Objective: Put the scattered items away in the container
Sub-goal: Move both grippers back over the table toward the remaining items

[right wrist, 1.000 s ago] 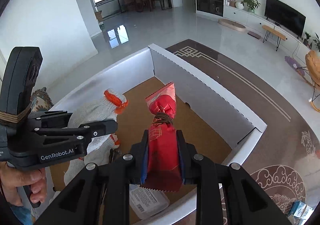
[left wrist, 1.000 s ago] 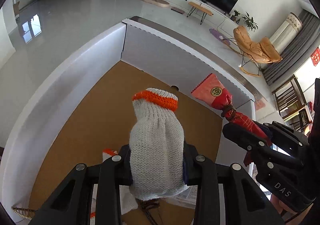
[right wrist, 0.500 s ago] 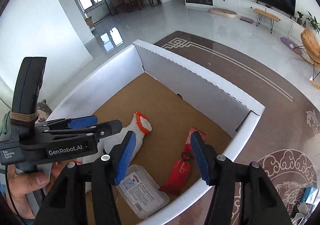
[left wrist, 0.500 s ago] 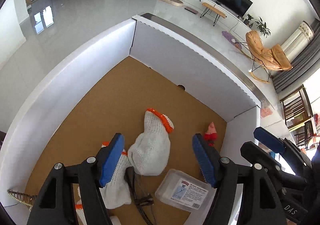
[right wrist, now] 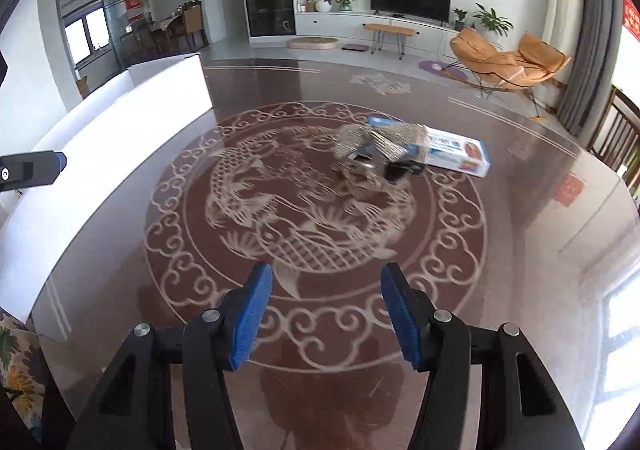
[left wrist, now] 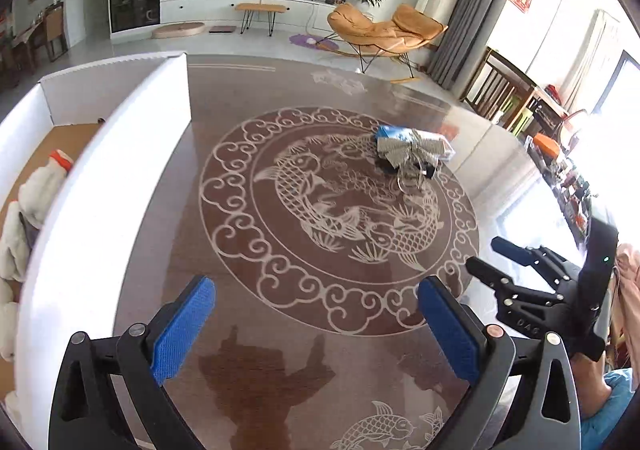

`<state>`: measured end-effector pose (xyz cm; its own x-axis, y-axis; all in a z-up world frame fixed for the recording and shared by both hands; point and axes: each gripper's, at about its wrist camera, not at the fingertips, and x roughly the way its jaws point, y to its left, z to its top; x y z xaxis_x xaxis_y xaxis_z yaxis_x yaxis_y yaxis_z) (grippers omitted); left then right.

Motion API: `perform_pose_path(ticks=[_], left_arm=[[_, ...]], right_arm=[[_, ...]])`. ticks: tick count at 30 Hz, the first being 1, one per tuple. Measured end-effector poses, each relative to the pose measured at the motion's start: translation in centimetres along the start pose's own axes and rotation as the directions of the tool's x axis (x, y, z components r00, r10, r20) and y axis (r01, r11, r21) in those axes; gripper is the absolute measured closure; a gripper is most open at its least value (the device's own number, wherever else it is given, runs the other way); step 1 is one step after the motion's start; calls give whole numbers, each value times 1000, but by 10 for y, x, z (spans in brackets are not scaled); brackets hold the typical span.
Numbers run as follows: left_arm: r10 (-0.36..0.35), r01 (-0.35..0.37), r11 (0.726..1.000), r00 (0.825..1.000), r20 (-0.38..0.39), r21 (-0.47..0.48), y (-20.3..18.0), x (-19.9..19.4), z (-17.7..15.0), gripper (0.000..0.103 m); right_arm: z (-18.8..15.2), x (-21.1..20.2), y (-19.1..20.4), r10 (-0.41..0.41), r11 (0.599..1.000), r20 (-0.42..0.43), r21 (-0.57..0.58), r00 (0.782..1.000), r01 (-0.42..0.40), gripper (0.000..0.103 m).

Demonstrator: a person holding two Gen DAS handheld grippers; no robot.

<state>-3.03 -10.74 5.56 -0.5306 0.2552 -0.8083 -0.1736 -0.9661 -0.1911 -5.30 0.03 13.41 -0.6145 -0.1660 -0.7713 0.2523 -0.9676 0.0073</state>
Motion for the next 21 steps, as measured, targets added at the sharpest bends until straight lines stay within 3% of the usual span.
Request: perform_pose_path(ticks=[5, 7, 9, 15, 21], left_arm=[[55, -52, 997, 996, -65, 48, -58, 67, -26, 0], [125, -122, 987, 992, -20, 100, -76, 76, -27, 0], [150, -147, 979, 989, -14, 138, -87, 86, -26, 0], [157, -157, 982, 988, 5, 110, -85, 89, -23, 0], [164, -164, 981, 986, 9, 107, -86, 92, -23, 0]], right_arm=[[-42, -15, -80, -114, 984, -35, 132, 993, 118, 45], [-49, -19, -92, -145, 978, -28, 145, 989, 148, 45], [-51, -18, -96, -163, 975, -21, 147, 986, 164, 45], [-46, 4, -81, -198, 966, -44, 163, 979, 202, 44], [-46, 5, -93, -185, 957, -53, 219, 981, 192, 32]])
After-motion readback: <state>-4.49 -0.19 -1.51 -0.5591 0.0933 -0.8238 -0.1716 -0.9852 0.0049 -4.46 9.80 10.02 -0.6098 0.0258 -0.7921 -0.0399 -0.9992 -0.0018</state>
